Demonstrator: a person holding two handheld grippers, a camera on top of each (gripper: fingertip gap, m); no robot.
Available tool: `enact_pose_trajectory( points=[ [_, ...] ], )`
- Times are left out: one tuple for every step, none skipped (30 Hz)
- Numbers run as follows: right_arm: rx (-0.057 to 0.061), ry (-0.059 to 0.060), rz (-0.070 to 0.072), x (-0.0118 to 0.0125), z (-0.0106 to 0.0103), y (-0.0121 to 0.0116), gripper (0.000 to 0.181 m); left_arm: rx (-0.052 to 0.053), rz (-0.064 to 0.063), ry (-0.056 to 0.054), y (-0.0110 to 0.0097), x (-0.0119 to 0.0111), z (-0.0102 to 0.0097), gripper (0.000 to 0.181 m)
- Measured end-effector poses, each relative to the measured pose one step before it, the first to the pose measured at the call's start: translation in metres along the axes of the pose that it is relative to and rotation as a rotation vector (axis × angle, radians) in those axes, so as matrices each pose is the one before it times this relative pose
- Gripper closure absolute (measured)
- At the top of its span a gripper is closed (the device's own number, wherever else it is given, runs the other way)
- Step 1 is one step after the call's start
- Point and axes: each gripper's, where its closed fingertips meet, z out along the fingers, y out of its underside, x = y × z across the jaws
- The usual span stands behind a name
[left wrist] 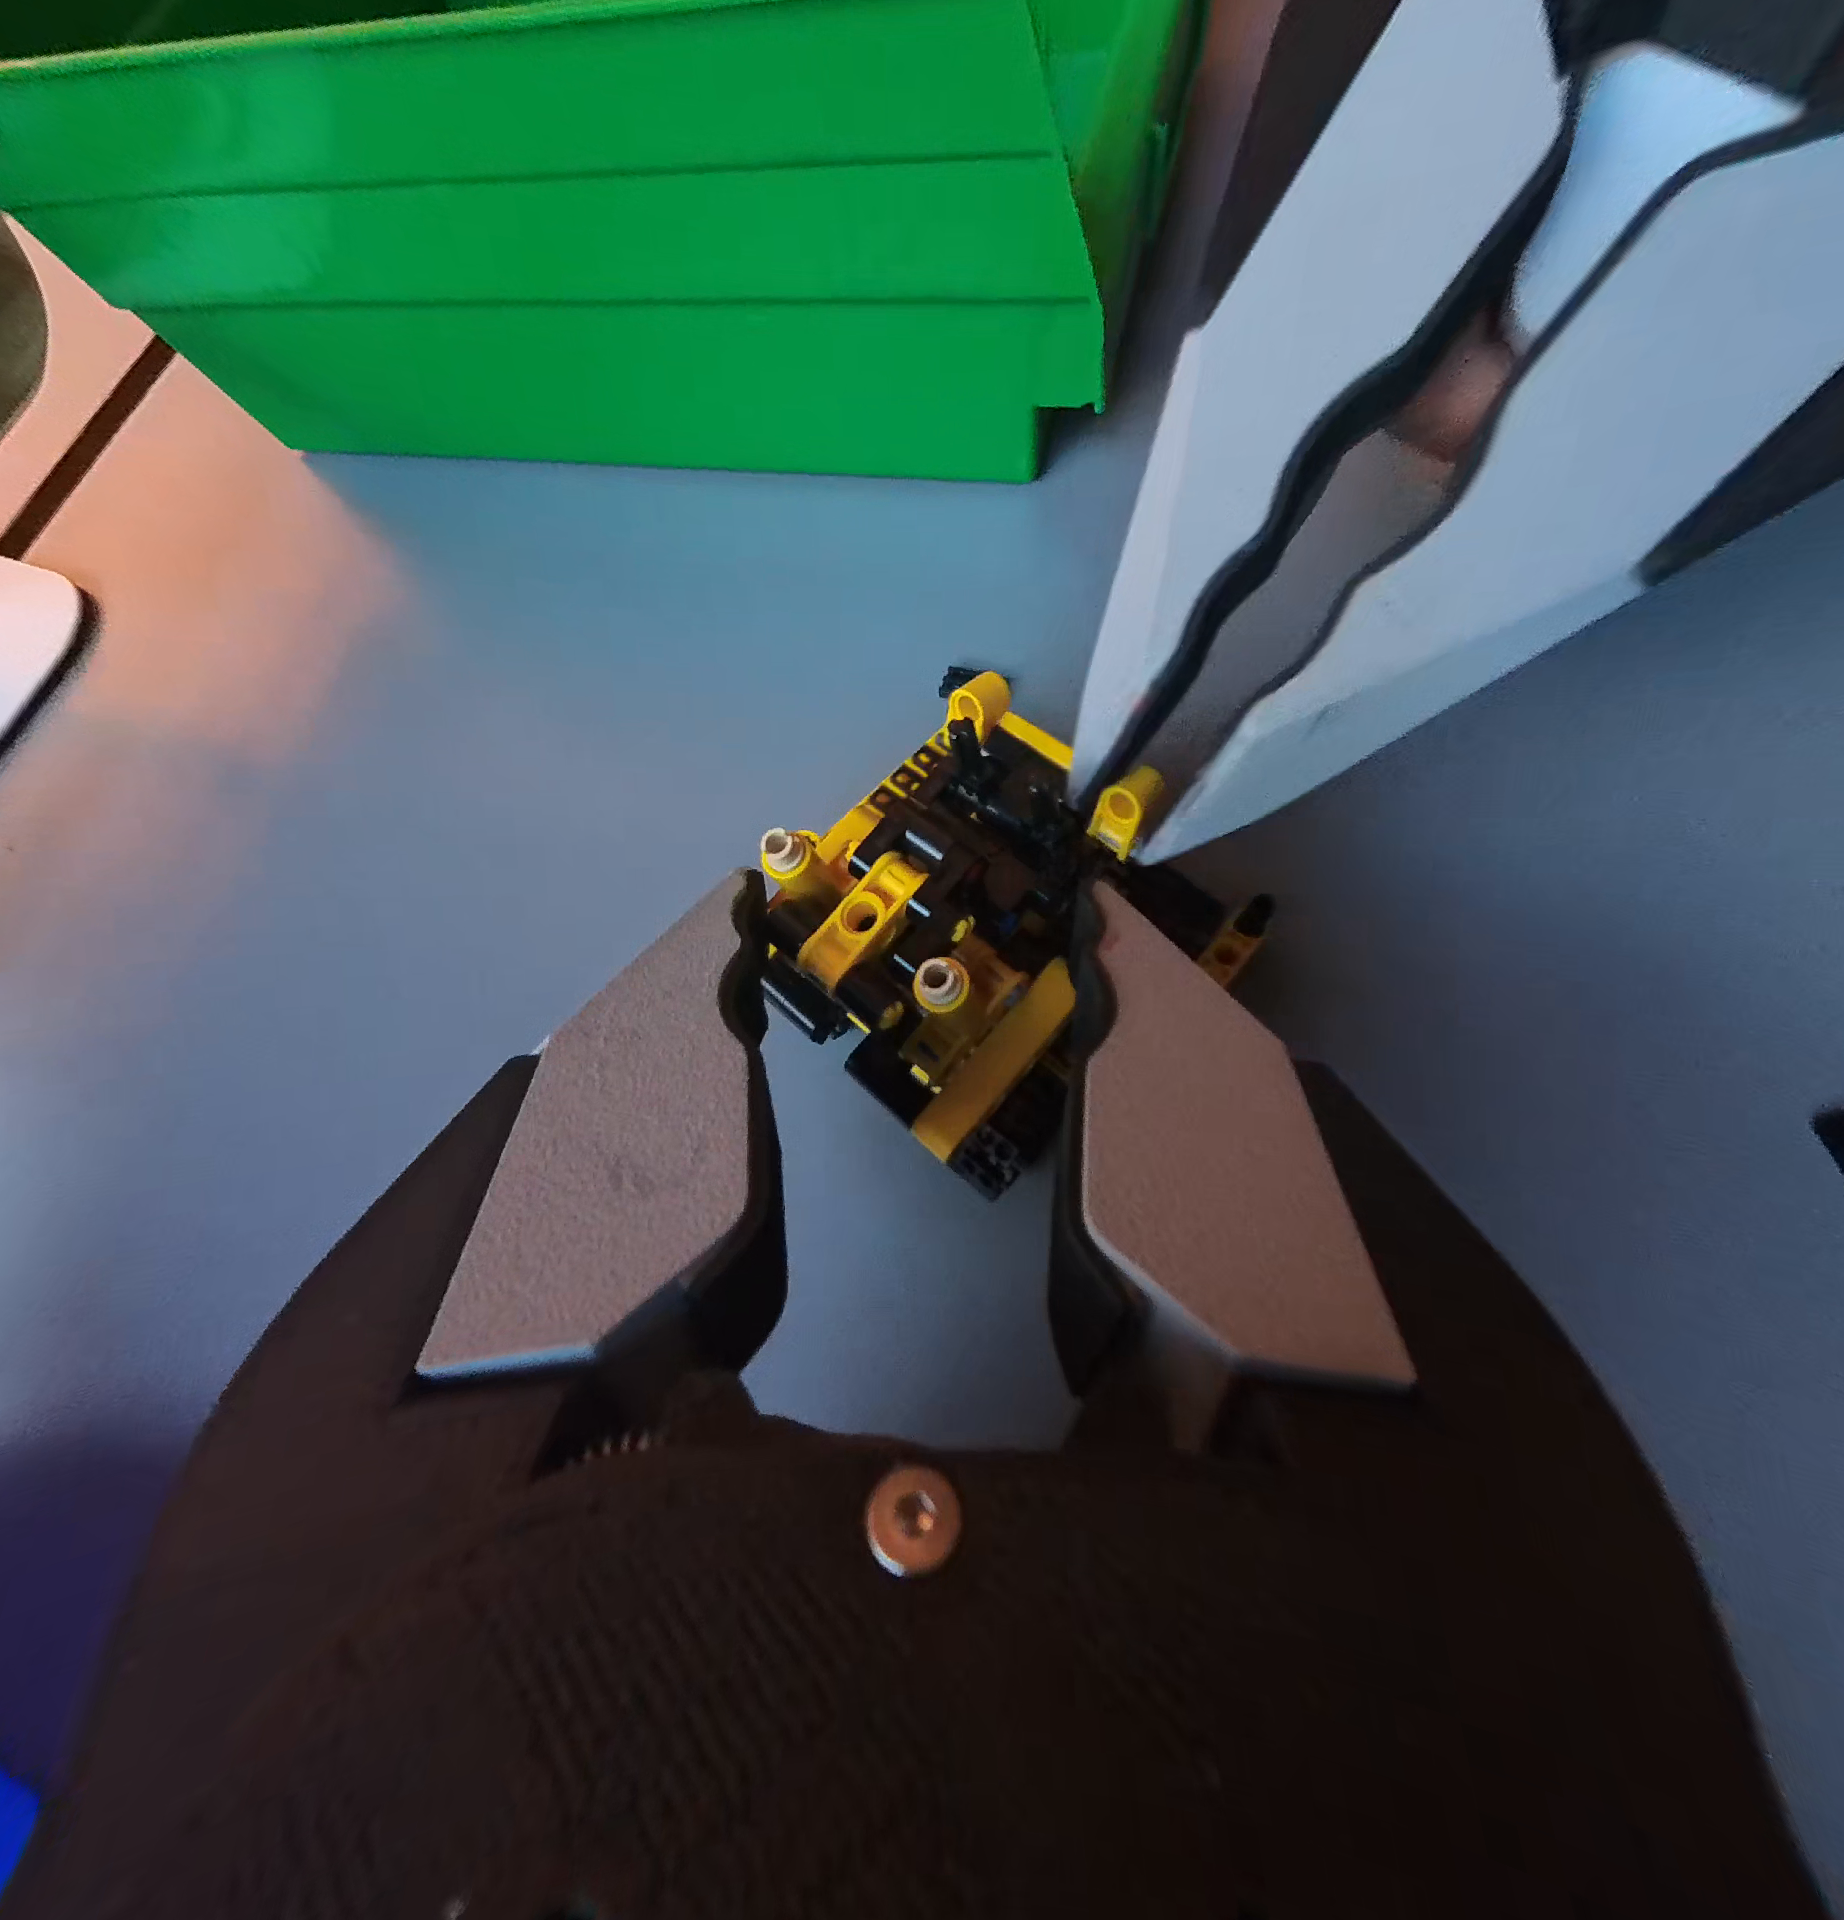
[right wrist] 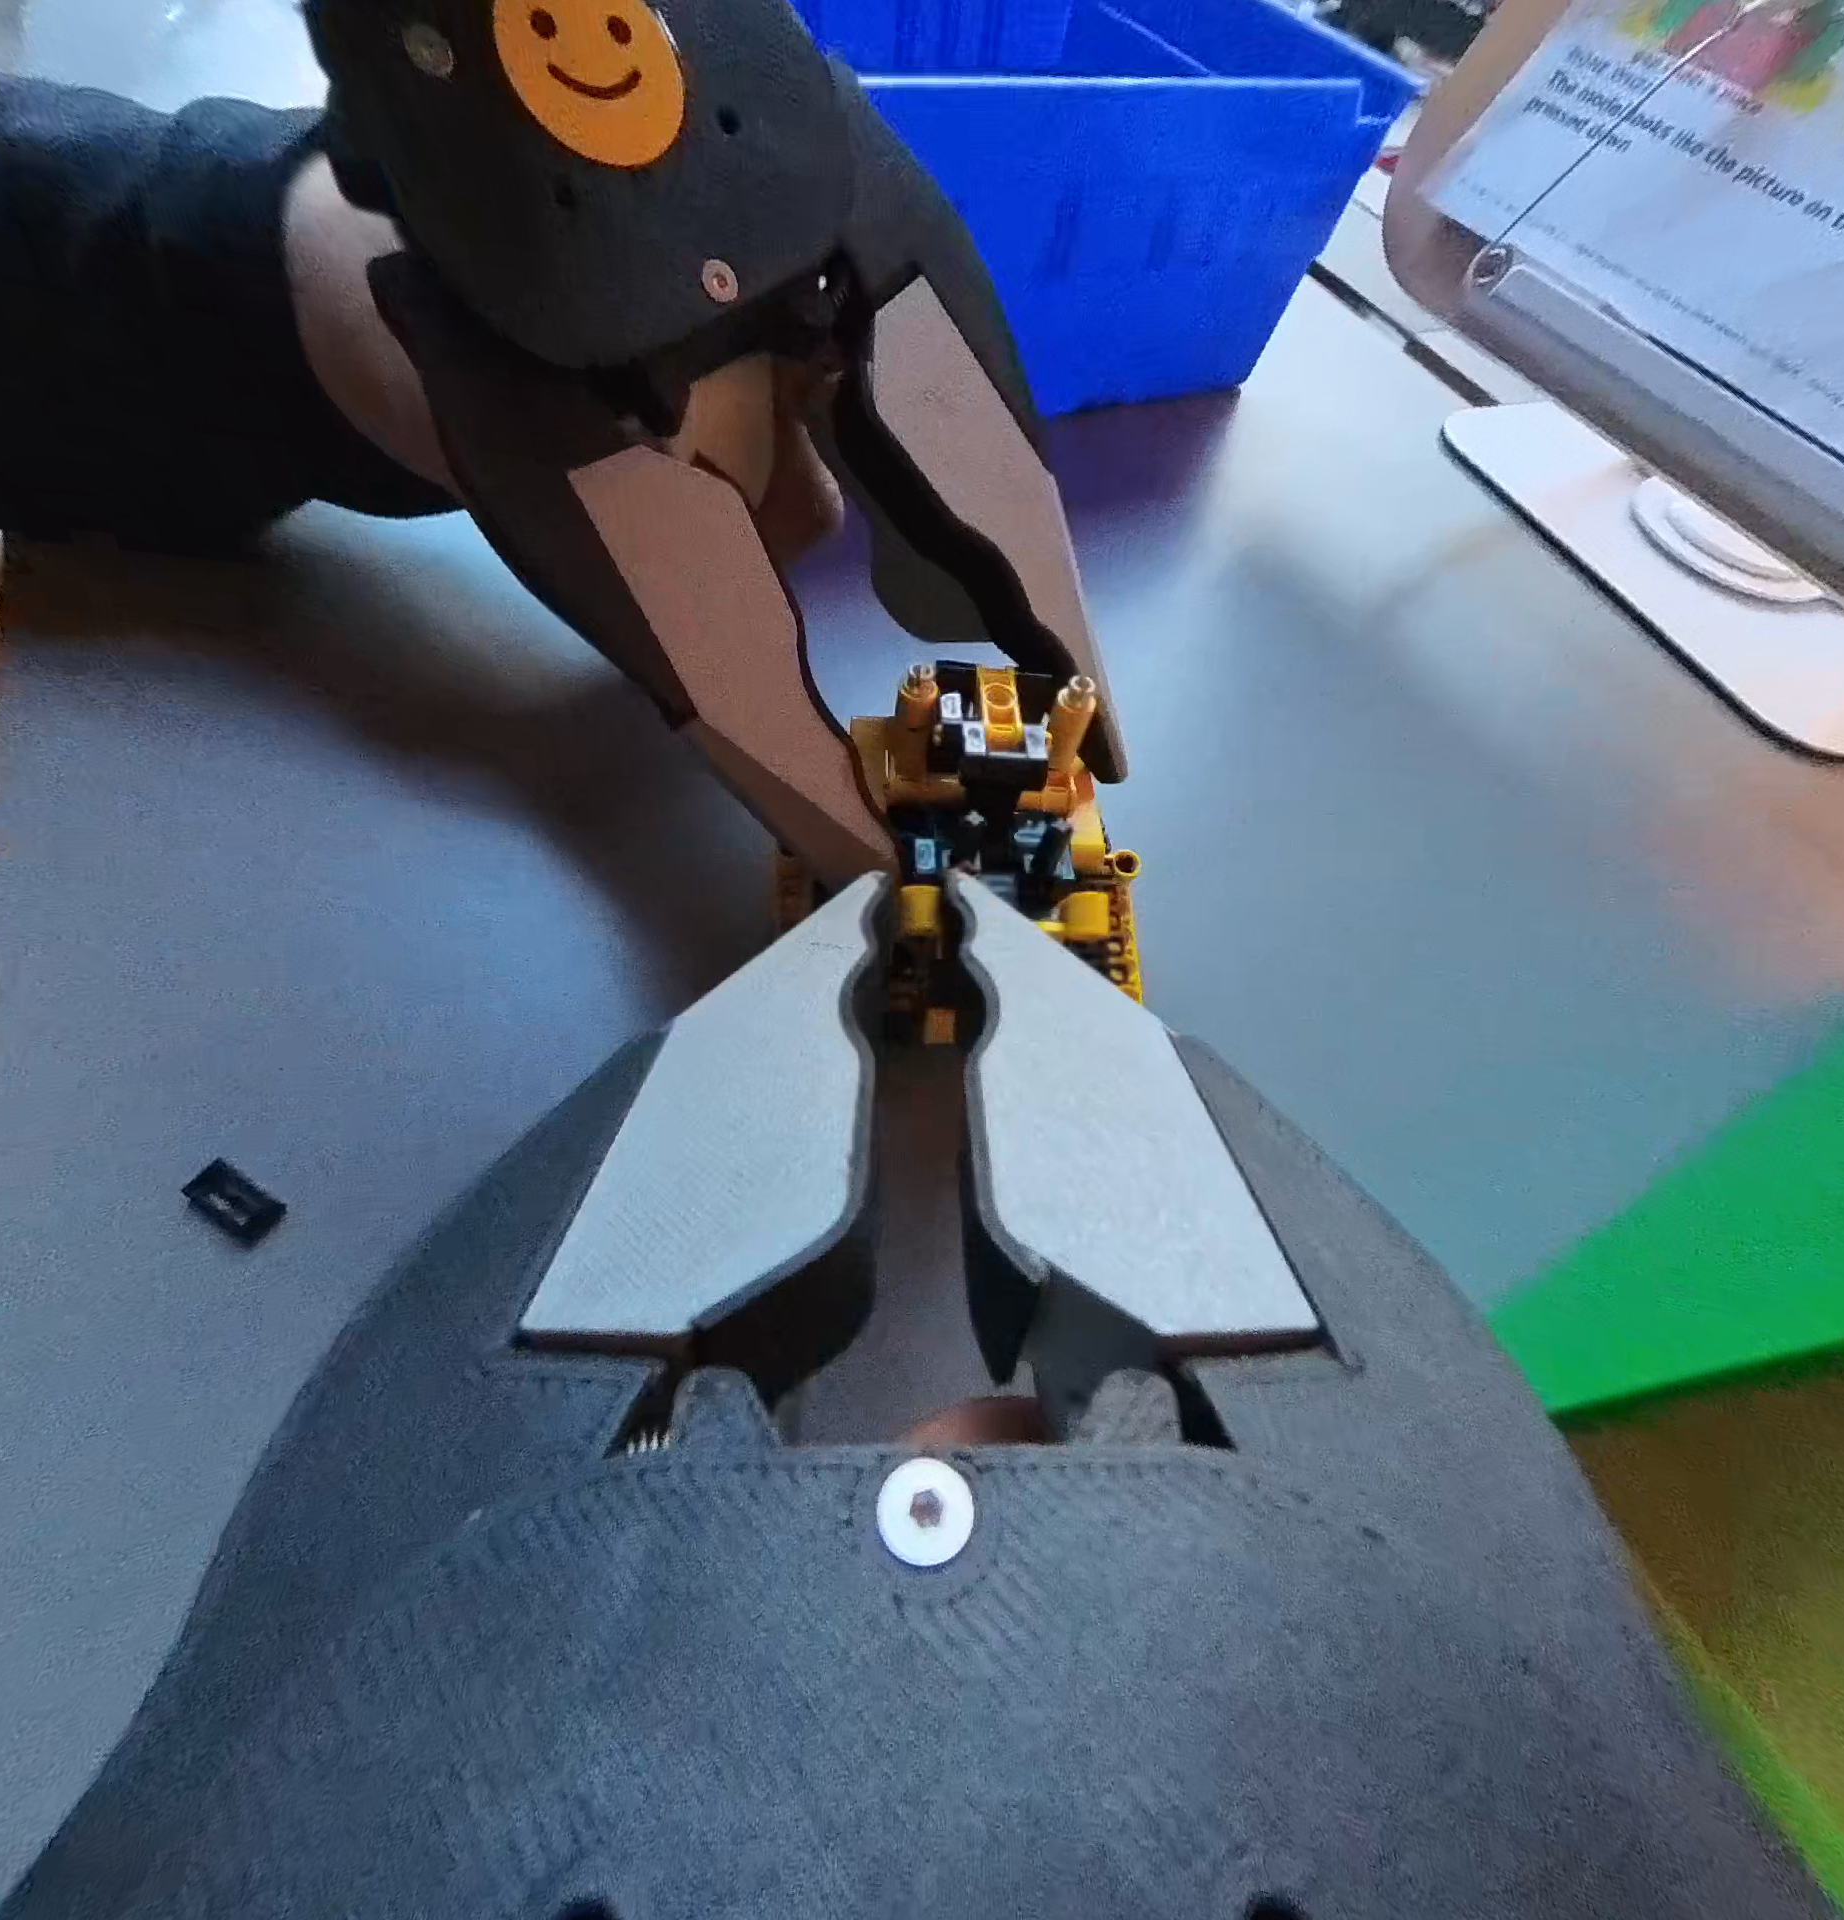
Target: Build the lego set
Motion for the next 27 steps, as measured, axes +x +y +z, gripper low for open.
enact_pose_trajectory(
  points=[
    [-0.0023,0.0013,-0.0065,0.00007,0.00095,0.00059,0.176,-0.0019,0.0087,-0.0062,-0.00004,0.00002,-0.00003,0.125],
    [-0.0018,-0.0055,-0.0042,-0.00017,-0.00016,-0.00003,0.176,-0.0009,0.0047,-0.0022,0.00010,-0.00008,-0.00020,0.125],
    [-0.0023,-0.0107,-0.0018,-0.00016,-0.00057,0.00025,0.176,0.0020,0.0028,0.0004,-0.00005,0.00019,0.00007,0.125],
    [-0.0012,-0.0178,0.0018,-0.00081,-0.00069,0.00015,0.176,0.0012,0.0036,0.0026,-0.00014,0.00037,-0.00004,0.125],
    [-0.0009,-0.0240,0.0053,-0.00122,-0.00081,0.00024,0.176,0.0004,0.0058,0.0058,-0.00019,0.00124,-0.00006,0.125],
    [-0.0007,-0.0268,0.0109,-0.00079,-0.00080,0.00029,0.176,0.0017,0.0071,0.0026,-0.00029,0.00086,0.00004,0.125],
    [-0.0005,-0.0240,0.0185,0.00002,-0.00065,0.00007,0.177,0.0038,0.0005,0.0031,-0.00037,0.00044,0.00038,0.125],
    [0.0007,-0.0131,0.0118,0.00080,-0.00032,-0.00028,0.177,0.0020,-0.0136,0.0032,-0.00009,-0.00028,0.00060,0.125],
    [0.0019,-0.0059,-0.0009,0.00056,-0.00003,-0.00069,0.177,-0.0002,-0.0144,0.0024,-0.00006,-0.00053,0.00032,0.125],
    [0.0013,-0.0132,0.0043,-0.00047,0.00003,-0.00044,0.177,-0.0016,0.0017,0.0021,0.00011,-0.00016,-0.00036,0.125],
    [0.0049,-0.0267,0.0169,-0.00152,-0.00049,0.00021,0.177,-0.0012,0.0089,0.0050,0.00022,0.00074,-0.00050,0.125],
    [0.0120,-0.0299,0.0204,-0.00150,-0.00114,0.00045,0.177,0.0017,0.0038,0.0063,0.00004,0.00161,-0.00036,0.126],
    [0.0100,-0.0199,0.0148,-0.00071,-0.00138,0.00079,0.177,0.0000,0.0028,0.0010,-0.00037,0.00152,0.00017,0.126],
    [0.0037,-0.0070,0.0054,-0.00015,-0.00114,0.00085,0.177,-0.0045,0.0111,-0.0063,-0.00047,0.00087,0.00064,0.126],
    [0.0013,-0.0009,0.0019,0.00019,-0.00086,0.00046,0.177,-0.0063,0.0062,-0.0043,-0.00051,0.00036,0.00052,0.126],
    [0.0040,-0.0037,0.0065,-0.00012,-0.00073,0.00029,0.177,-0.0012,-0.0009,0.0006,-0.00036,0.00038,0.00033,0.126],
    [0.0080,-0.0086,0.0099,-0.00050,-0.00053,0.00037,0.177,0.0038,-0.0006,0.0043,-0.00024,0.00067,0.00022,0.126],
    [0.0069,-0.0067,0.0060,-0.00049,-0.00059,0.00032,0.177,0.0022,0.0001,0.0032,-0.00008,0.00058,-0.00001,0.126],
    [0.0013,-0.0001,-0.0056,-0.00043,-0.00060,0.00043,0.177,-0.0010,-0.0005,-0.0010,-0.00026,0.00047,0.00009,0.126],
    [-0.0018,0.0055,-0.0175,-0.00043,-0.00061,0.00047,0.177,-0.0017,0.0034,-0.0027,-0.00031,0.00064,0.00017,0.126],
    [-0.0012,0.0069,-0.0218,-0.00028,-0.00052,0.00044,0.177,-0.0015,0.0028,-0.0014,-0.00034,0.00067,0.00008,0.126],
    [-0.0006,0.0038,-0.0187,-0.00036,-0.00050,0.00038,0.177,-0.0003,0.0027,-0.0010,-0.00032,0.00048,0.00016,0.126],
    [-0.0006,-0.0008,-0.0122,-0.00020,-0.00032,0.00024,0.177,0.0003,0.0044,-0.0020,-0.00014,0.00026,0.00002,0.126],
    [-0.0002,-0.0073,-0.0008,-0.00036,-0.00019,0.00010,0.177,0.0001,0.0040,-0.0016,-0.00018,0.00033,-0.00006,0.126],
    [0.0018,-0.0142,0.0128,-0.00053,-0.00009,0.00010,0.177,0.0012,0.0083,0.0003,-0.00028,0.00046,-0.00012,0.126],
    [0.0037,-0.0216,0.0239,-0.00051,-0.00017,-0.00003,0.176,-0.0009,-0.0005,0.0009,0.00001,0.00036,-0.00016,0.126],
    [0.0037,-0.0266,0.0311,-0.00042,-0.00020,-0.00008,0.176,-0.0001,-0.0013,0.0021,-0.00007,0.00043,0.00009,0.126]
  ],
)
